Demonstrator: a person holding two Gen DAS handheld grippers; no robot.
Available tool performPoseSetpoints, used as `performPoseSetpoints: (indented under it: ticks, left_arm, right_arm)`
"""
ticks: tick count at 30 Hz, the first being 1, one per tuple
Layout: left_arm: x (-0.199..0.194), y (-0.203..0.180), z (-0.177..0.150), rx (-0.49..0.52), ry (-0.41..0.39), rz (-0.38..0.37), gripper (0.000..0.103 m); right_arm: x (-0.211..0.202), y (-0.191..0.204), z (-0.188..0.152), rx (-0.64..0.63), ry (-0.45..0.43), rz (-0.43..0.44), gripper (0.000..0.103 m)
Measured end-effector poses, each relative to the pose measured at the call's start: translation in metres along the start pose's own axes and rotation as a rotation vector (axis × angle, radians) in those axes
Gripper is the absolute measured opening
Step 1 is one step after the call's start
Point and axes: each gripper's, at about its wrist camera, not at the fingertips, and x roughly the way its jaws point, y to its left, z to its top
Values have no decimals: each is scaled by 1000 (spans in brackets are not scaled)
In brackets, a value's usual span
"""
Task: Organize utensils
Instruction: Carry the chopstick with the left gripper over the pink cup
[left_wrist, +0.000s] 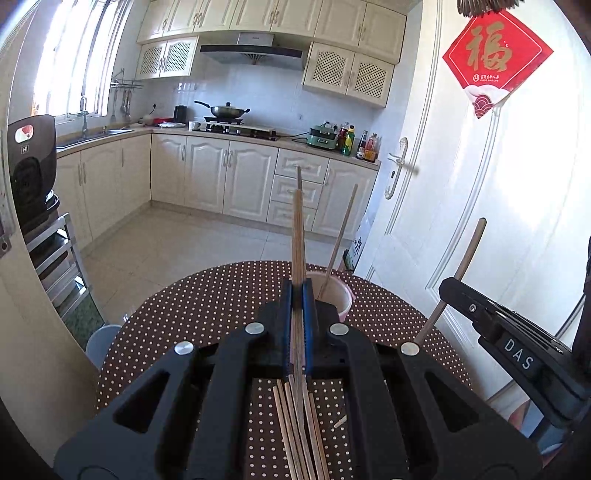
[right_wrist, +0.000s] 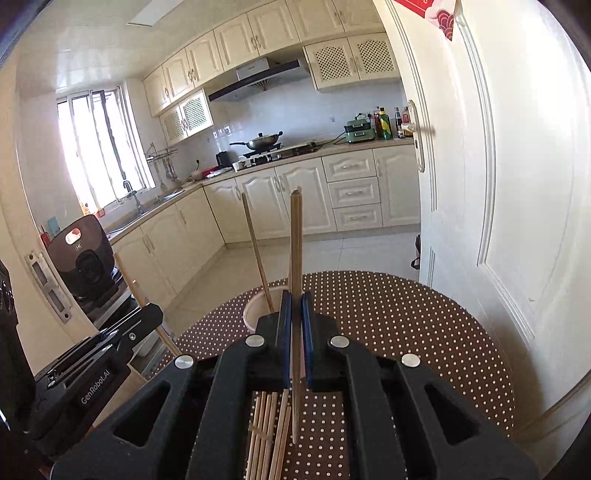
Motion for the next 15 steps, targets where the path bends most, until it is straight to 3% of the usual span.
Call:
performPoseSetpoints:
  ticks: [15]
  left_arm:
    - [-3,-11,36,36,-70,-10,6]
  right_arm:
    - [-7,7,39,3,-127,-11,4]
